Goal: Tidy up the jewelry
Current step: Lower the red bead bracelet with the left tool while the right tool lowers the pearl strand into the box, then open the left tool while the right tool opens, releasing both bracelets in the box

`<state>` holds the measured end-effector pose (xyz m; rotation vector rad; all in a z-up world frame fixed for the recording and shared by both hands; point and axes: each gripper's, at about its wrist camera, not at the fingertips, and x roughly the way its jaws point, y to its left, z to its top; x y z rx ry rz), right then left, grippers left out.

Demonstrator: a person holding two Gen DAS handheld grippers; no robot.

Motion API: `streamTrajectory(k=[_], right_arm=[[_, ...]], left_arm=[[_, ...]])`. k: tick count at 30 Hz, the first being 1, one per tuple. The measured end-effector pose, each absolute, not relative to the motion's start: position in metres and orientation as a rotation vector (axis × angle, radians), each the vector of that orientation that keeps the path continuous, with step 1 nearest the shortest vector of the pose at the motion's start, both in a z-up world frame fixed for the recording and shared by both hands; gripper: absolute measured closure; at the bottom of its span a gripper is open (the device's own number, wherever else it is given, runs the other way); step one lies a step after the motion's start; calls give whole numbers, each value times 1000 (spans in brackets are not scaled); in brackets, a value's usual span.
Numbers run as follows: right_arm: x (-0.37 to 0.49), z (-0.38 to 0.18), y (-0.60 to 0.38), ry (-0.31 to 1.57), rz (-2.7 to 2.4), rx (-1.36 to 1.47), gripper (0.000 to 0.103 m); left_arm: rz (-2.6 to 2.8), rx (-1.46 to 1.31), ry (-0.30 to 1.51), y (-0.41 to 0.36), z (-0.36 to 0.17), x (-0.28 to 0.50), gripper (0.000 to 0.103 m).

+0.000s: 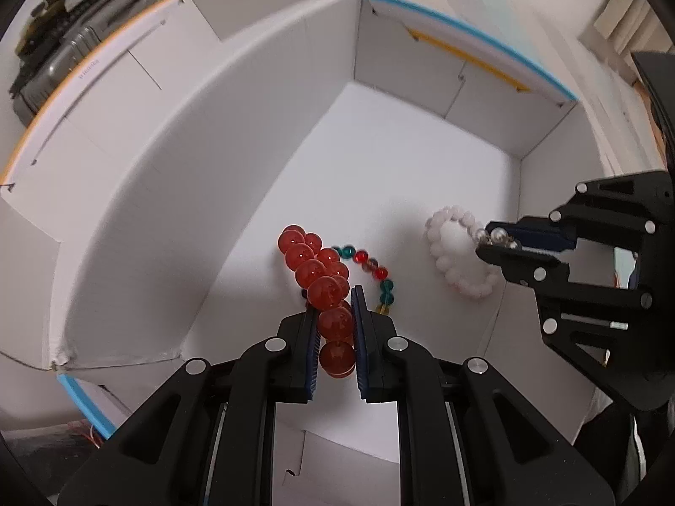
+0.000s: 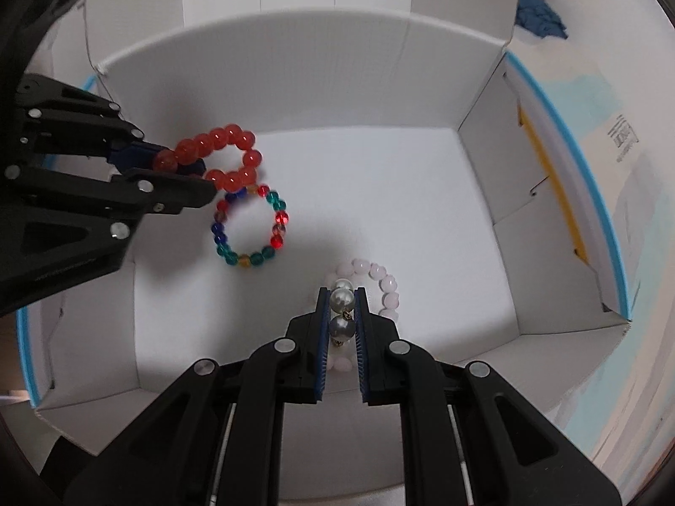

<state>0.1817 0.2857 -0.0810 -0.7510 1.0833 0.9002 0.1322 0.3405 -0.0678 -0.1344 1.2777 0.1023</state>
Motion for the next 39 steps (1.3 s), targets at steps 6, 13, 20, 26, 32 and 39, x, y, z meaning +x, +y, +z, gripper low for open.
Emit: streamTrajectory(k=[6,13,20,26,32,39], right_arm=[[186,-96,292,1149,900,-811,93],[193,-101,302,1238,871,-847,93],[192,-99,301,1207,856,-832,76],[187,-83,296,1146,870,-791,50],[175,-65,290,1092,869,-761,41],[170,-40,272,1032,873,-735,26]], left_arm=[[79,-135,1353,341,-82,136,90],[67,-128,1453,341,-94,144,90],[130,-92,1433,346,-90,141,87],[167,-94,1371,351,-80,134,61],[222,-105,1305,350,-63,131,36],[260,-127,1211,341,-38,130,12]])
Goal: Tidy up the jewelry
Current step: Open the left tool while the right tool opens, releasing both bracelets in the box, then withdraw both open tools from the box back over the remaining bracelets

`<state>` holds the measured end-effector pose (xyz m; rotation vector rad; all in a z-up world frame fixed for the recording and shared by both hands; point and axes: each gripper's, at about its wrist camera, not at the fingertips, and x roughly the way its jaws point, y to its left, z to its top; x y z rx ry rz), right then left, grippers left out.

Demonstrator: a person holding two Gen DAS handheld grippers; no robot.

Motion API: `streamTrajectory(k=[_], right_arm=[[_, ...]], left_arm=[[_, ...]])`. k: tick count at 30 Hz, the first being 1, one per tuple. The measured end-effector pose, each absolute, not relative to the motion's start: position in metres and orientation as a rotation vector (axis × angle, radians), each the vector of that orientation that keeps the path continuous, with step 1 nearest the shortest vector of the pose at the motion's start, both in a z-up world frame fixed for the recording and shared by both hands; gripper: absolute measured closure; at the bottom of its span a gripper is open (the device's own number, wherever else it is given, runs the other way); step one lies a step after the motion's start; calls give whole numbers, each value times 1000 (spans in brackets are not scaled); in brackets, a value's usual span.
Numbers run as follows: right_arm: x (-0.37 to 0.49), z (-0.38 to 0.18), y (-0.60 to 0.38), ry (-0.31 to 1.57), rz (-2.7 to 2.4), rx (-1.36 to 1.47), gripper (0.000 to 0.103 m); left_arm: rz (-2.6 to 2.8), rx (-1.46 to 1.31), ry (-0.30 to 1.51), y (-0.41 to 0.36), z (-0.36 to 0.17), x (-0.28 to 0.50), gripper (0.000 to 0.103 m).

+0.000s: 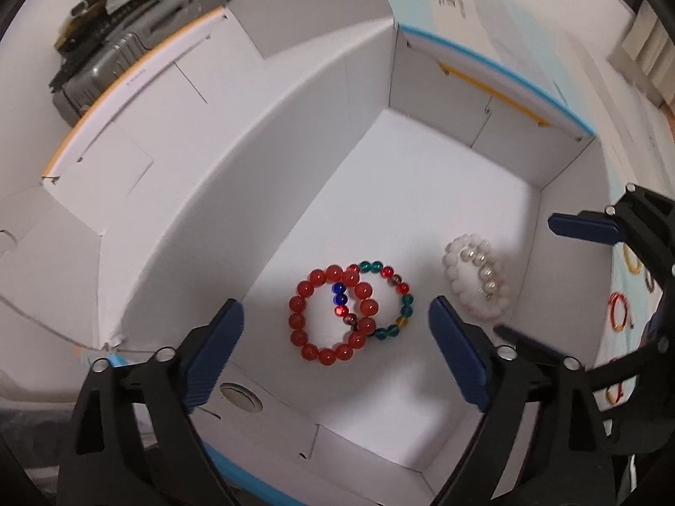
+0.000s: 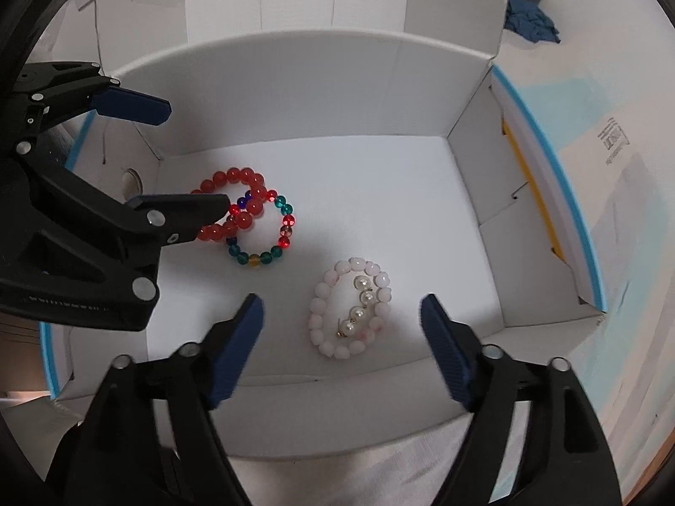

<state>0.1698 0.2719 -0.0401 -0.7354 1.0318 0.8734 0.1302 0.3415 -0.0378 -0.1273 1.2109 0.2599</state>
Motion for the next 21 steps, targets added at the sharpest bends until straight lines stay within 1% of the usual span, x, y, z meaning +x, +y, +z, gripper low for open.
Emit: streamTrajectory(k=[5,7,10,21], right_arm=[[160,-34,266,1005,862,-718,25],[157,-27,260,991,863,-697,13],[158,-19,255,975,865,-672,8],[151,6,236,908,836,-606,7]], left_arm=[[293,-138,1154,339,-19,120,6],[298,-149,1133,341,-12,114,6],[300,-157,1113,340,-6,113,6],[304,-165,1005,321,21,100,6]])
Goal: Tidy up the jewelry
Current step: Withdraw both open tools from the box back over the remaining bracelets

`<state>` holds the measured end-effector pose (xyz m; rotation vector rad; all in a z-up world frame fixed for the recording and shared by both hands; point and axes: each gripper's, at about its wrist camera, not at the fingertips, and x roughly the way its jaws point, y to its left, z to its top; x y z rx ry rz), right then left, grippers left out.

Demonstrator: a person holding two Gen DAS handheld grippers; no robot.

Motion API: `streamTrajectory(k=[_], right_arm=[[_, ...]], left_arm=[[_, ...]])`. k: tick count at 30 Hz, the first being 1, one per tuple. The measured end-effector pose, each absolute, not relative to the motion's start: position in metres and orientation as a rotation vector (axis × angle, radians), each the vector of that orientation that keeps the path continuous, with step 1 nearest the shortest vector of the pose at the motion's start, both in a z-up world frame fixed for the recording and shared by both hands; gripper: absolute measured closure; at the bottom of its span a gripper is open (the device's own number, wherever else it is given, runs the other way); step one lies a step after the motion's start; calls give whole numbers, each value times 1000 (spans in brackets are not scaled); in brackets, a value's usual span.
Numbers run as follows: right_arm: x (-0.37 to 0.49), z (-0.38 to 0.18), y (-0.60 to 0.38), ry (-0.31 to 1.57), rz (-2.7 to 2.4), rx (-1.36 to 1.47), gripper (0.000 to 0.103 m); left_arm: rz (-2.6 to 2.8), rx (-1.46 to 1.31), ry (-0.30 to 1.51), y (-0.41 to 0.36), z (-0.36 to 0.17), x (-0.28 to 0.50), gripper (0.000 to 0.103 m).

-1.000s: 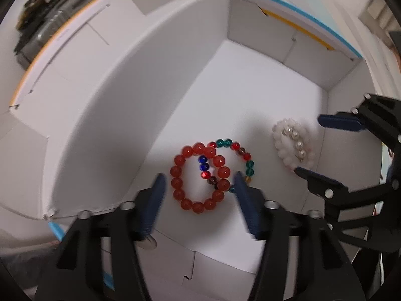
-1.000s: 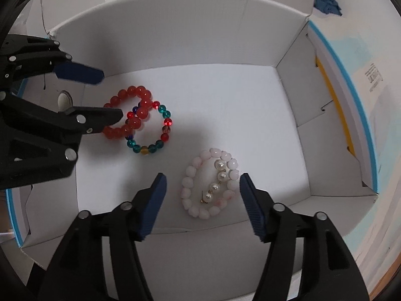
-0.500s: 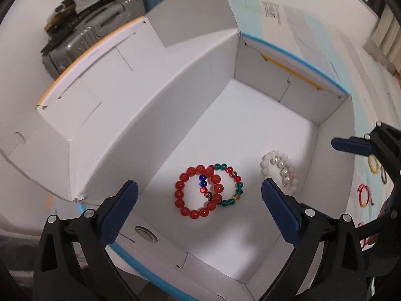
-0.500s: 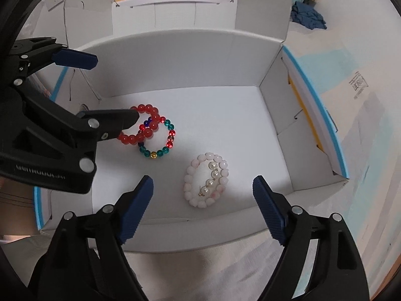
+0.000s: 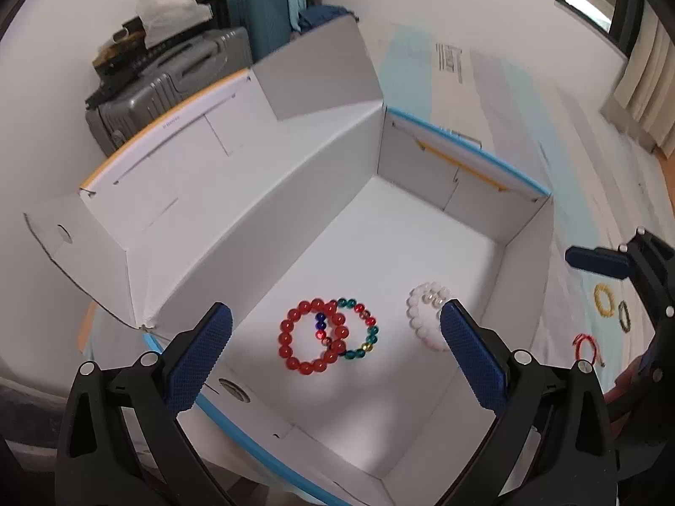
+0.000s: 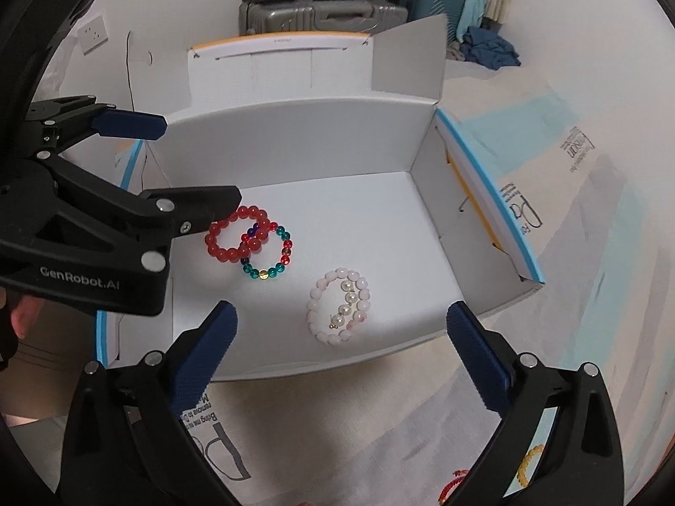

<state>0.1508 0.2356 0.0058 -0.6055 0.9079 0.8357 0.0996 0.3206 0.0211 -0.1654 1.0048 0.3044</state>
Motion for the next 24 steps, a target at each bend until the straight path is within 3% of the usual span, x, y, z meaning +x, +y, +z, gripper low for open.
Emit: streamTrajectory(k=[24], right_arm=[[162,41,139,853,642,-405,7]], left_arm=[[257,-104,891,253,55,105,6]])
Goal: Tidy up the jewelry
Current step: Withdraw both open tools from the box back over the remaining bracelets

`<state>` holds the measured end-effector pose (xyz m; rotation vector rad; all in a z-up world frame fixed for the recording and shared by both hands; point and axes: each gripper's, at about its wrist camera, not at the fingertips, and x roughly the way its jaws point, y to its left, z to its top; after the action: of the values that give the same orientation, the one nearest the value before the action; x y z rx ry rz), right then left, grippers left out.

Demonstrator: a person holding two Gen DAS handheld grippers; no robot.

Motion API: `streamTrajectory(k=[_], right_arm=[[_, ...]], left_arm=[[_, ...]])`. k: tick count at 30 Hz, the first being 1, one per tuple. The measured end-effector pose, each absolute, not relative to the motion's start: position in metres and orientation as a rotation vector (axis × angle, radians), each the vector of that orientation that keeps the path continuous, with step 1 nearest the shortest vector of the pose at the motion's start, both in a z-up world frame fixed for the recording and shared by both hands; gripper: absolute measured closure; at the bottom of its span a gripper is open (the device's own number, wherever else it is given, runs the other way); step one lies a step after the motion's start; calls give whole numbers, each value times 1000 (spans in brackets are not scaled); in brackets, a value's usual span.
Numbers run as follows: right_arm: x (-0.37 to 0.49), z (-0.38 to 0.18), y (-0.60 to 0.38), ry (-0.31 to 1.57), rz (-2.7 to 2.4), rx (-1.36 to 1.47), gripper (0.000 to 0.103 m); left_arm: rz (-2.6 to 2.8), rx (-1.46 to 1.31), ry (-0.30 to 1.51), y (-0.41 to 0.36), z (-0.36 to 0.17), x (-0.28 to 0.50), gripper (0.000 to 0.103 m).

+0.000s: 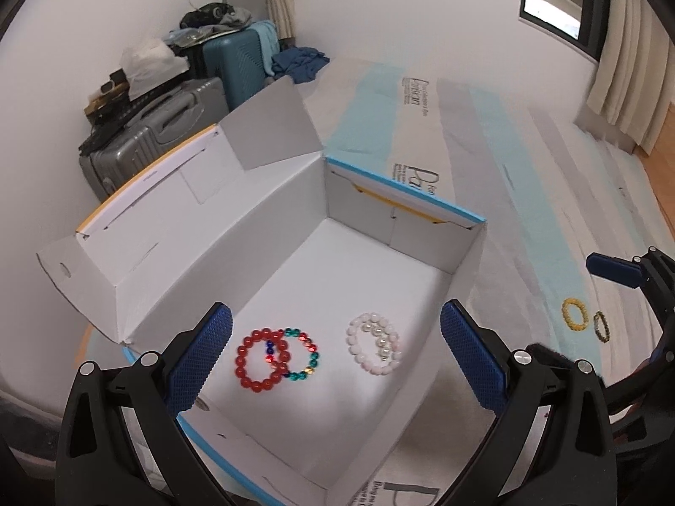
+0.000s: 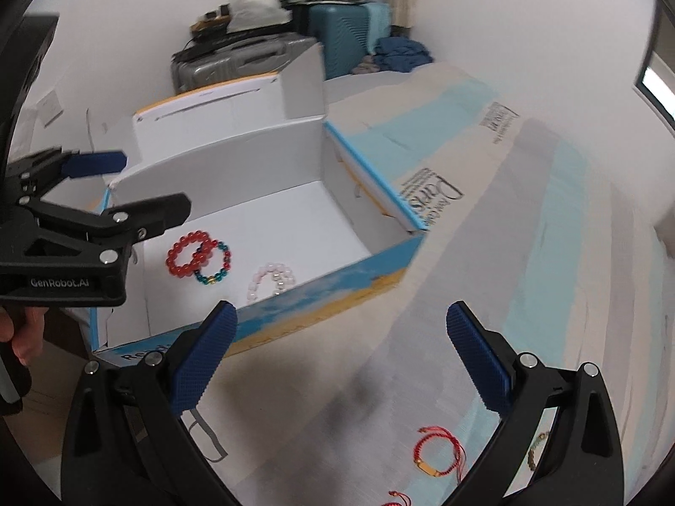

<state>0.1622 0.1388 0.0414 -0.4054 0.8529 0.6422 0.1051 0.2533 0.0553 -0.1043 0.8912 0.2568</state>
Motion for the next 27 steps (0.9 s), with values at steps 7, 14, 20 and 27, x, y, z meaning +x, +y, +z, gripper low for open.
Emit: streamTrajectory(k=[7,14,20,27], right_arm=[[166,51,99,830,569,-348,7],[165,60,61,812,518,-320,7],[164,65,30,800,475,-291,7],[166,66,-5,799,428,-257,7]], left_arm=[[220,-85,880,224,60,111,6],[180,-56,866,191,67,119,6],[155,-38,852,165,72,126,6],[129,-19,851,139,70,132,6]])
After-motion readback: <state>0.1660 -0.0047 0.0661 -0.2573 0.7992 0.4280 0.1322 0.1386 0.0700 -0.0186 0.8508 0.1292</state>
